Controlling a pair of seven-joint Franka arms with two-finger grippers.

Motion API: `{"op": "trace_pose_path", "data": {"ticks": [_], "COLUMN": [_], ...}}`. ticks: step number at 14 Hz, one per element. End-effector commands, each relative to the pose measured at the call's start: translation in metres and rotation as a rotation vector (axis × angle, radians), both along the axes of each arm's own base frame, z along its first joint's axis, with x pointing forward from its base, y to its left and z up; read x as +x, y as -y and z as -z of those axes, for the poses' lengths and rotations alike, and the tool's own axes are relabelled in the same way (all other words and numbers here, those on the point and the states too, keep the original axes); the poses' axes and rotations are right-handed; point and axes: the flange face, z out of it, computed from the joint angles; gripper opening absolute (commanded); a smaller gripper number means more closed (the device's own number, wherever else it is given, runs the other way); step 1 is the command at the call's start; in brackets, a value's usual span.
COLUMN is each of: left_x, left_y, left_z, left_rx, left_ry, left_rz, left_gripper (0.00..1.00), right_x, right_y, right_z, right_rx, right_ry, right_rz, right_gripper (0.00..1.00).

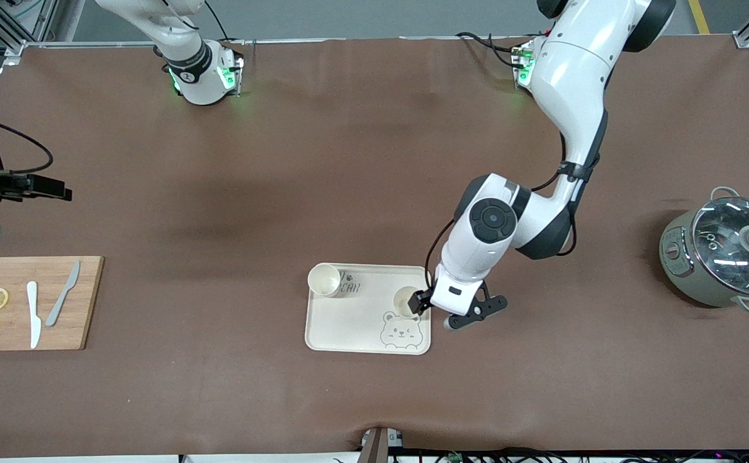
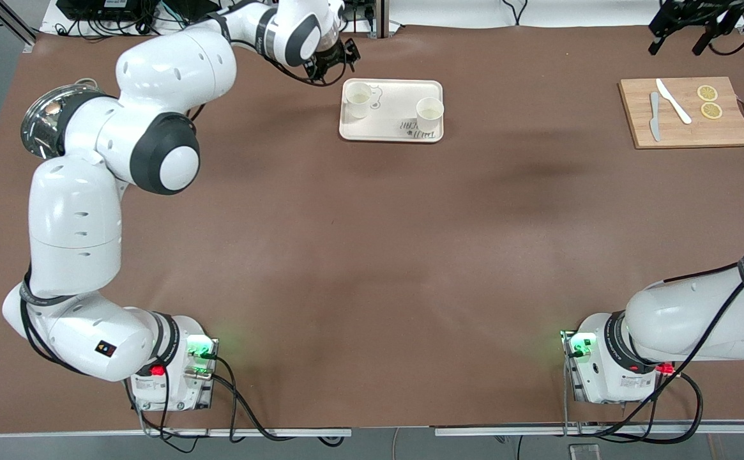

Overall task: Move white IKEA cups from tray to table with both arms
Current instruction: 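Lower the left gripper over the cup while the right gripper reaches out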

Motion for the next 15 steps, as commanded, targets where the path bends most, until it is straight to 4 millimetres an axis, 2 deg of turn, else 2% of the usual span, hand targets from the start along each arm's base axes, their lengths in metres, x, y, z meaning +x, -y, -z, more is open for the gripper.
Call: {"op": "trace_pose_path", "data": {"ticks": [1,3,5,6,7,8,9,10,14,15], "left_x": [-0.004,-0.007,-0.013,-0.013,-0.014,-0.014,-0.016,-0.015,-0.013,-0.011], "left_y": [0.016,0.019,0.027,0.027,0.026,0.026,0.027,0.025,0.023,0.02], "left_z": [0.023,0.038,0.048,0.049,0.054,0.06,0.066,0.069,0.063,0.058], "left_rx": [-0.008,-0.004,0.0,0.001,0.004,0.008,0.013,0.016,0.014,0.02], "left_ry": [-0.017,-0.027,-0.035,-0.037,-0.042,-0.048,-0.054,-0.058,-0.052,-0.048], "left_rz": [0.001,0.009,0.018,0.018,0.02,0.021,0.022,0.026,0.023,0.022], "left_gripper": [0.75,0.66,0.66,0.58,0.47,0.3,0.22,0.0,0.0,0.0], "right_x": [0.016,0.017,0.021,0.019,0.02,0.02,0.021,0.022,0.024,0.025], "right_y": [0.013,0.01,0.007,0.006,0.002,-0.009,-0.02,-0.028,-0.066,-0.07], "right_z": [0.016,0.027,0.052,0.062,0.064,0.068,0.072,0.078,0.107,0.112], "right_rx": [-0.002,0.007,0.014,0.009,0.01,0.018,0.022,0.017,0.02,0.039], "right_ry": [-0.005,-0.011,-0.013,-0.021,-0.019,-0.026,-0.028,-0.025,0.005,0.017], "right_rz": [-0.001,0.007,0.015,0.041,0.085,0.133,0.181,0.209,0.297,0.327], "right_gripper": [1.0,1.0,1.0,1.0,1.0,1.0,1.0,1.0,1.0,1.0]}}
